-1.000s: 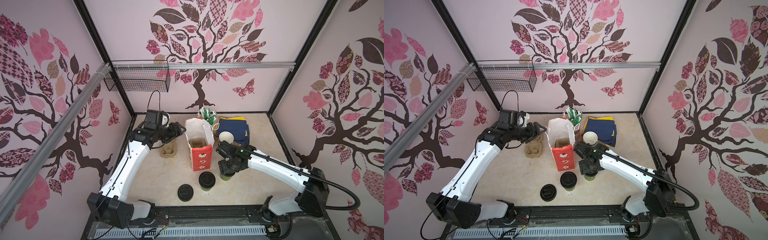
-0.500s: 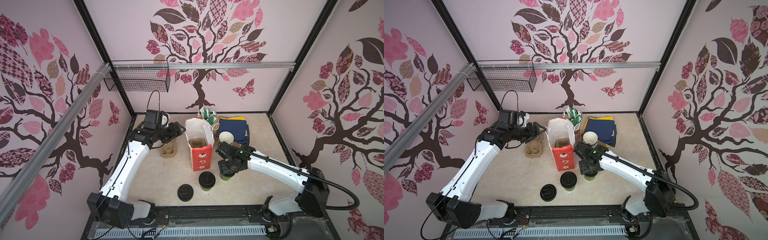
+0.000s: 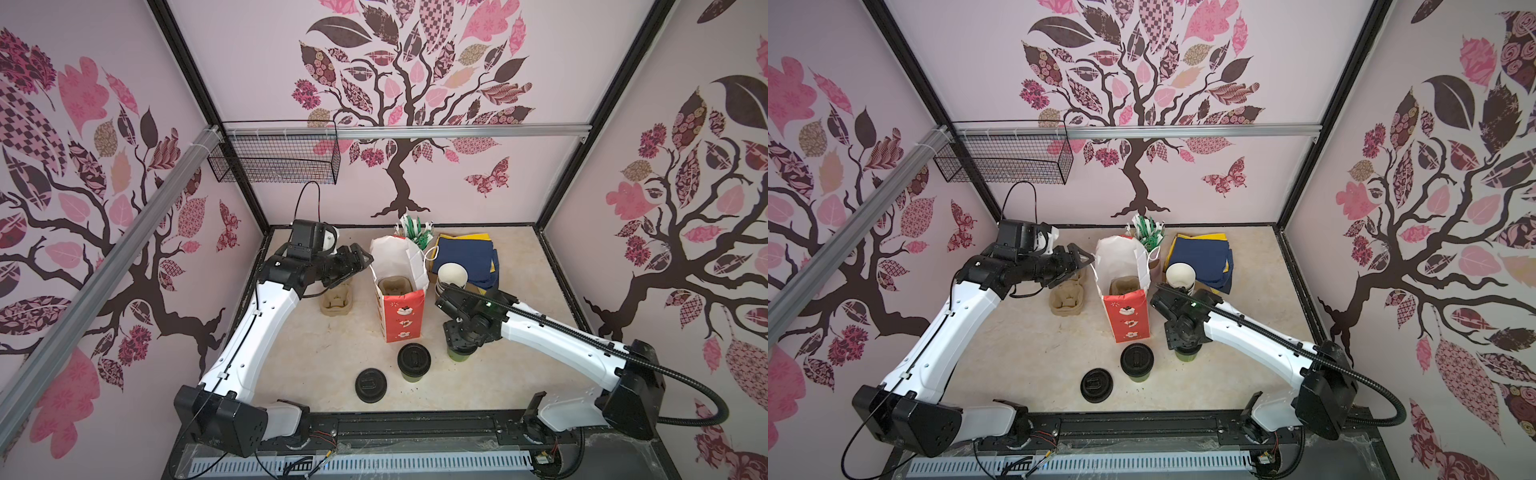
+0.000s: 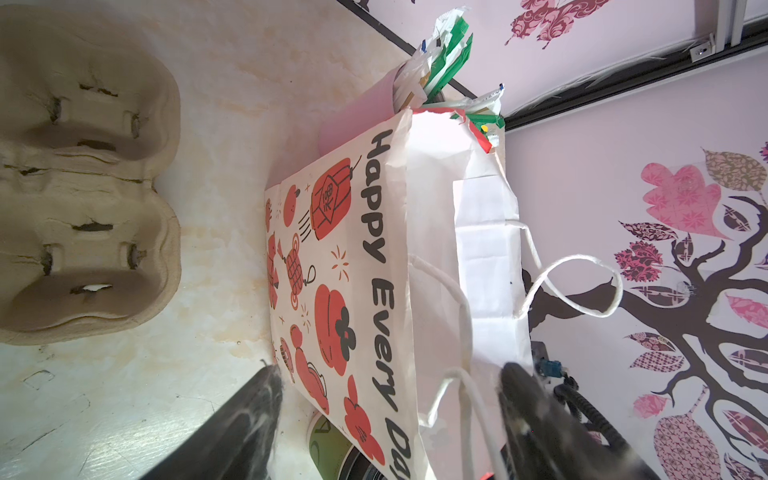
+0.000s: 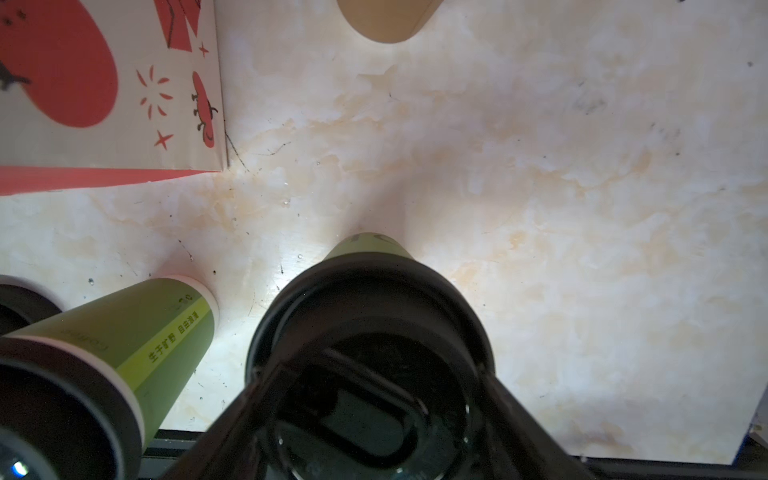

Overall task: Pack the takeout coffee
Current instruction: 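Close the right gripper on the green cup's lid and lift it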

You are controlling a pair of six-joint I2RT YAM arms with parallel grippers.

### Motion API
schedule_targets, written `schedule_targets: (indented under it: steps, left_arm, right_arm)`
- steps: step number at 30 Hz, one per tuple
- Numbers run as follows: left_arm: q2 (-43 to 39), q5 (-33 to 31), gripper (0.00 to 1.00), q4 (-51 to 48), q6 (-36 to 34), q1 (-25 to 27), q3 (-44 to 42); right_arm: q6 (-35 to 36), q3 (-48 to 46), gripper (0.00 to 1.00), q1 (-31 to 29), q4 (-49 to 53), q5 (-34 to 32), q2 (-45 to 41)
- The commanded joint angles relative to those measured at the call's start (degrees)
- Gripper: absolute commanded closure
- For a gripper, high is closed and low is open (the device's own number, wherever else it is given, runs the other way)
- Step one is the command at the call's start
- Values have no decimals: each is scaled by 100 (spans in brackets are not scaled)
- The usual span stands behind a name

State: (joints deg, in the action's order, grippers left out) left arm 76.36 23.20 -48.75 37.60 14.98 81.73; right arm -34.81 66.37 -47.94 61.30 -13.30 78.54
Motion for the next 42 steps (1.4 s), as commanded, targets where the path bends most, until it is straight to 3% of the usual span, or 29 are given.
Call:
schedule_targets:
  steps: [1,9,13,23,32,42]
  left_arm:
    - [52,13,18,-6,-69,-39,-62]
    - [144,85,34,78,-56,-35,-85]
    - [231,254,36,181,-21,-38,-93]
    - [412,579,49,559,128,-39,-163]
    - [415,747,82,757,284,-39,-347]
    - [83,603,97,1230,817,173,-825]
  right_arm:
    - [-132,483,28,-23,690,-435,-388]
    - [-74,1663,28,-14,1793,-678,-672]
    - [7,2347,29,-15,2237,-679,-726]
    - [304,3808,30,-19,2292,-469,-697]
    - [741,5353,31,-16,2301,108,-17]
    - [1112,7249,31,-21,2282,894,1313]
